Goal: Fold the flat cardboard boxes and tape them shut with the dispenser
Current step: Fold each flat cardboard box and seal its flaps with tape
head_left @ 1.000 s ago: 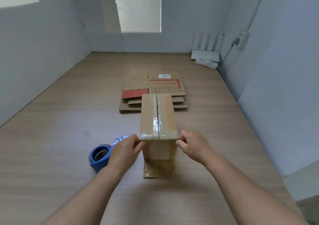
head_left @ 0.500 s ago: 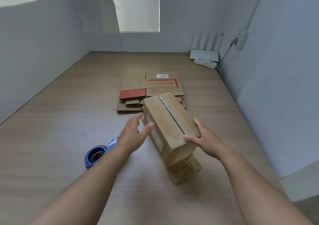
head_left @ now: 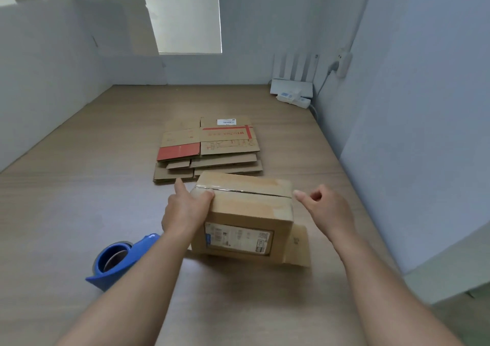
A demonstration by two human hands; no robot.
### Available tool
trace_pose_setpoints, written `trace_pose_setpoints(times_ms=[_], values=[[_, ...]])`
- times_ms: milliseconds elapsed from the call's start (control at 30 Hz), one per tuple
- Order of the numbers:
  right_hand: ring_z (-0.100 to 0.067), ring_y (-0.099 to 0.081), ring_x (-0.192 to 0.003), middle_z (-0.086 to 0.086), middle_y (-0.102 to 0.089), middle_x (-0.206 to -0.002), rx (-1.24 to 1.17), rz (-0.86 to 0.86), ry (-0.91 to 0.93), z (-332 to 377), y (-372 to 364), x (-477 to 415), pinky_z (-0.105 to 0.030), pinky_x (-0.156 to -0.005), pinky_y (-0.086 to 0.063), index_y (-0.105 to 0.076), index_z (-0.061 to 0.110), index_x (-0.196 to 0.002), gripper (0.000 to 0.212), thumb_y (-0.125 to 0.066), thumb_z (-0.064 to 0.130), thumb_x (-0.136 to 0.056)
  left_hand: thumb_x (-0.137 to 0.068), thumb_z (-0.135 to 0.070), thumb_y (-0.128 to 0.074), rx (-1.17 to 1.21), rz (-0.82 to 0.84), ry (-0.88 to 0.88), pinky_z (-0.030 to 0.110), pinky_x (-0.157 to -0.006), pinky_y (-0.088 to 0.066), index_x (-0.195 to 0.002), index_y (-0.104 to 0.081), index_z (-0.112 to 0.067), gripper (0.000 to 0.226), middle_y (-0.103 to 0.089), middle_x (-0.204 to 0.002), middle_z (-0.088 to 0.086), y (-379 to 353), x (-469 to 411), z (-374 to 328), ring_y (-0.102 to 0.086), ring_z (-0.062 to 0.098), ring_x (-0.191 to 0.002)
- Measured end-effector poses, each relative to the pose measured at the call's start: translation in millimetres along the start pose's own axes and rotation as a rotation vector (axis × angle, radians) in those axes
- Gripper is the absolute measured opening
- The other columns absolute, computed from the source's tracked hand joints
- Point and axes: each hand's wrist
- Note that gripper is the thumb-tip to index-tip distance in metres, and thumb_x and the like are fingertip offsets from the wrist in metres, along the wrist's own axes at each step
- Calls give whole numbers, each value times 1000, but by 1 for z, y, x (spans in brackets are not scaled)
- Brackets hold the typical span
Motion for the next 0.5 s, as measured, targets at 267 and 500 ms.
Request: trace_pose_setpoints(times_ms=[267,500], values=[[-19,-70,-77,-9,-67,-100,-477,153,-138,1,-20,13,-39,-63,-59,-53,7,-123,62,-57,56,-86,-83,-53,-63,69,130,105,36,-64,-58,-150,14,-39,103,-30,-138,15,-2,18,12,-59,22,-77],[-17,-57,-113,4,-58,-127,-445,304,18,30,-58,15,-40,-96,-48,-37,21,-138,84,-68,59,-70,-83,-44,-67,222,238,31,39,-66,-60,-113,-40,-15,50,-55,-107,4,-13,51,13,-64,23,-91]])
Point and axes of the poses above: each hand's wrist, its own x-axis away from the middle knuckle, its own y-axis out of the back of the hand, z = x × y
